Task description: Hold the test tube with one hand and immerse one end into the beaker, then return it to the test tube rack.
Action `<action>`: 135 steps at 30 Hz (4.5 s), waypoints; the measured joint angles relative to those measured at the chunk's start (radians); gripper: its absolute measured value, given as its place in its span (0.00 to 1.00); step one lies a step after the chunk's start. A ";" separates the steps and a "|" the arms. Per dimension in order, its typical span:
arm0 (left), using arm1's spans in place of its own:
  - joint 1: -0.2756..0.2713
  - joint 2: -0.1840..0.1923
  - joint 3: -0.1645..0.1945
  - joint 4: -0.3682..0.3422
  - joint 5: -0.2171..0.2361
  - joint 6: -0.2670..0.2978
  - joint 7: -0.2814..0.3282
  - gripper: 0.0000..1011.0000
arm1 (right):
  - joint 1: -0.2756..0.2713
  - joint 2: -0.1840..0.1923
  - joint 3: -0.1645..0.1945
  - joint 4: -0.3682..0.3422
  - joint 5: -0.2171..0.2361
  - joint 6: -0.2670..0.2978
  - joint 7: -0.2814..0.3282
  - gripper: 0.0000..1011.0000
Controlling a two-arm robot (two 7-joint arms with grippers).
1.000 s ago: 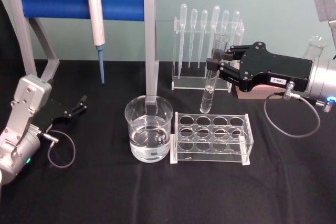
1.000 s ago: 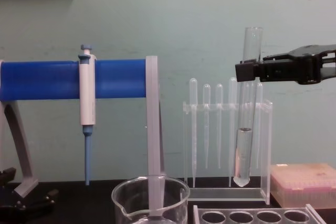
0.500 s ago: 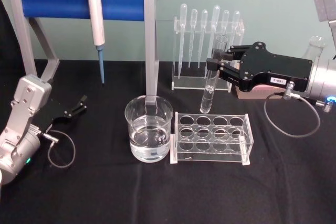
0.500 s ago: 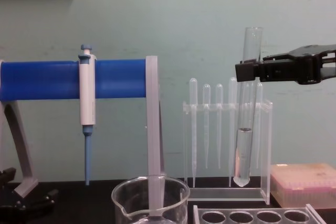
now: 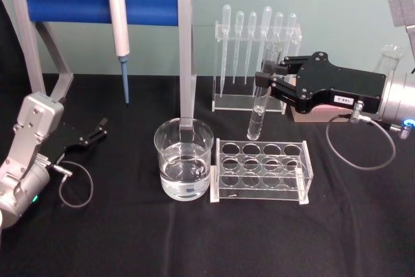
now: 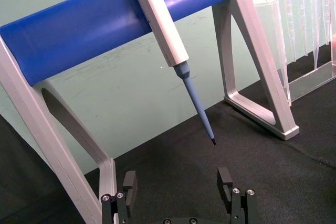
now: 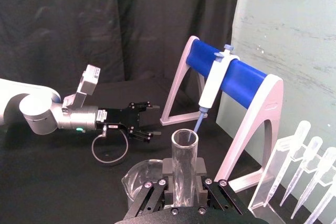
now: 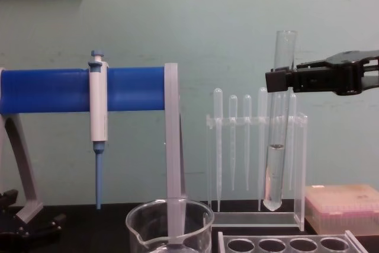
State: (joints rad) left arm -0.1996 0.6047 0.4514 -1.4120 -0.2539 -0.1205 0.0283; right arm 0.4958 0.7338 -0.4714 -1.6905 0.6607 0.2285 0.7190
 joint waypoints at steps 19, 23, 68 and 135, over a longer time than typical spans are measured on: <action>0.000 0.000 0.000 0.000 0.000 0.000 0.000 0.99 | 0.000 0.000 0.000 0.000 0.000 0.000 0.000 0.23; 0.000 0.000 0.000 0.000 0.000 0.000 0.000 0.99 | 0.000 0.000 0.000 0.000 0.000 0.000 0.000 0.23; 0.000 0.000 0.000 0.000 0.000 0.000 0.000 0.99 | 0.000 0.000 -0.001 0.000 0.000 0.000 0.000 0.23; 0.000 0.000 0.000 0.000 0.000 0.000 0.000 0.99 | 0.023 -0.277 -0.222 0.280 -0.188 -0.172 -0.050 0.23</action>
State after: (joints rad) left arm -0.1996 0.6047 0.4514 -1.4120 -0.2539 -0.1205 0.0283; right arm 0.5189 0.4571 -0.6936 -1.4109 0.4725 0.0565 0.6687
